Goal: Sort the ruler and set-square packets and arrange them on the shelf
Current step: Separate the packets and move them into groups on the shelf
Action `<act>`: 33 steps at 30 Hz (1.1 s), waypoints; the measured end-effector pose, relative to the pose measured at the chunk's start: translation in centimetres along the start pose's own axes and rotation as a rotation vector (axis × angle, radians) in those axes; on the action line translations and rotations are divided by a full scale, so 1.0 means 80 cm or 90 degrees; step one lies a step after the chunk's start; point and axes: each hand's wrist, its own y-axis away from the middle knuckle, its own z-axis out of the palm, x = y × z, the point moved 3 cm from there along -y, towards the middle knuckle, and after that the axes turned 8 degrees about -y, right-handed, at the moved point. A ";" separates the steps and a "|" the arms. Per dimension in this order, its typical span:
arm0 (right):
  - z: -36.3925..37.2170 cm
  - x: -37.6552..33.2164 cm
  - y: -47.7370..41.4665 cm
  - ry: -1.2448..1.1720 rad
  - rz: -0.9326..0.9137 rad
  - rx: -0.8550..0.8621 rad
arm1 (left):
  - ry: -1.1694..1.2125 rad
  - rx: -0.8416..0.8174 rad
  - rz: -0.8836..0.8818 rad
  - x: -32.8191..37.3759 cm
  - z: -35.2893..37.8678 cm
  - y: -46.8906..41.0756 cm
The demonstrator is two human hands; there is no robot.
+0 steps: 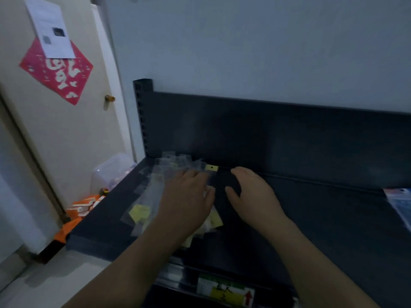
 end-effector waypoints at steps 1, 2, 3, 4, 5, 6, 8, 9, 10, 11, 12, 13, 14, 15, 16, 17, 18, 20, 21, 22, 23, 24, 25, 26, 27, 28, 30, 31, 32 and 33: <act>-0.009 0.006 0.009 0.015 0.009 0.013 | 0.020 -0.001 0.014 0.010 0.006 -0.001; -0.017 0.014 0.018 0.025 0.020 0.027 | 0.030 0.004 0.034 0.021 0.011 -0.003; -0.027 0.022 0.028 0.037 0.032 0.038 | 0.032 0.007 0.058 0.033 0.017 -0.004; -0.036 0.030 0.037 0.050 0.044 0.044 | 0.039 0.008 0.076 0.047 0.021 -0.006; -0.045 0.039 0.046 0.066 0.056 0.046 | 0.050 0.001 0.090 0.061 0.025 -0.007; -0.055 0.049 0.055 0.080 0.069 0.047 | 0.059 -0.014 0.105 0.076 0.029 -0.009; -0.075 0.069 0.073 0.101 0.098 0.056 | 0.082 -0.019 0.139 0.109 0.033 -0.010; -0.086 0.079 0.082 0.113 0.110 0.065 | 0.090 -0.019 0.158 0.125 0.035 -0.011; -0.097 0.090 0.091 0.123 0.123 0.076 | 0.095 -0.018 0.179 0.143 0.037 -0.012; -0.109 0.101 0.102 0.132 0.138 0.087 | 0.099 -0.013 0.198 0.162 0.037 -0.014; -0.121 0.113 0.112 0.138 0.156 0.095 | 0.109 -0.014 0.214 0.182 0.037 -0.015; -0.134 0.125 0.124 0.145 0.173 0.102 | 0.121 -0.024 0.227 0.203 0.038 -0.016; -0.147 0.138 0.135 0.152 0.189 0.108 | 0.132 -0.028 0.242 0.224 0.039 -0.017; -0.161 0.151 0.147 0.160 0.203 0.115 | 0.138 -0.024 0.256 0.246 0.041 -0.017; -0.175 0.165 0.159 0.165 0.215 0.122 | 0.143 -0.018 0.269 0.269 0.043 -0.017; -0.189 0.179 0.172 0.167 0.226 0.127 | 0.146 -0.021 0.279 0.292 0.045 -0.016; -0.205 0.194 0.186 0.170 0.237 0.129 | 0.149 -0.025 0.286 0.318 0.047 -0.015; -0.237 0.225 0.215 0.178 0.261 0.128 | 0.161 -0.033 0.297 0.370 0.051 -0.011; -0.254 0.241 0.231 0.184 0.275 0.125 | 0.170 -0.031 0.307 0.397 0.052 -0.008; -0.271 0.257 0.246 0.190 0.287 0.123 | 0.177 -0.025 0.320 0.424 0.052 -0.004; -0.288 0.272 0.261 0.195 0.295 0.124 | 0.179 -0.031 0.335 0.453 0.051 -0.001; -0.305 0.287 0.276 0.199 0.302 0.128 | 0.181 -0.042 0.347 0.481 0.051 0.003; -0.321 0.301 0.290 0.200 0.307 0.135 | 0.194 -0.049 0.358 0.507 0.053 0.006; -0.335 0.314 0.304 0.203 0.313 0.143 | 0.212 -0.043 0.370 0.531 0.055 0.008; -0.349 0.328 0.318 0.206 0.322 0.147 | 0.230 -0.037 0.379 0.556 0.056 0.011; -0.363 0.343 0.332 0.210 0.331 0.149 | 0.245 -0.038 0.385 0.582 0.057 0.013; -0.383 0.367 0.353 0.208 0.344 0.161 | 0.267 -0.046 0.389 0.620 0.059 0.015; -0.396 0.380 0.365 0.206 0.354 0.173 | 0.273 -0.048 0.399 0.643 0.061 0.015; -0.408 0.392 0.376 0.205 0.365 0.182 | 0.278 -0.049 0.407 0.663 0.062 0.014; -0.420 0.404 0.385 0.203 0.377 0.189 | 0.281 -0.050 0.415 0.683 0.063 0.012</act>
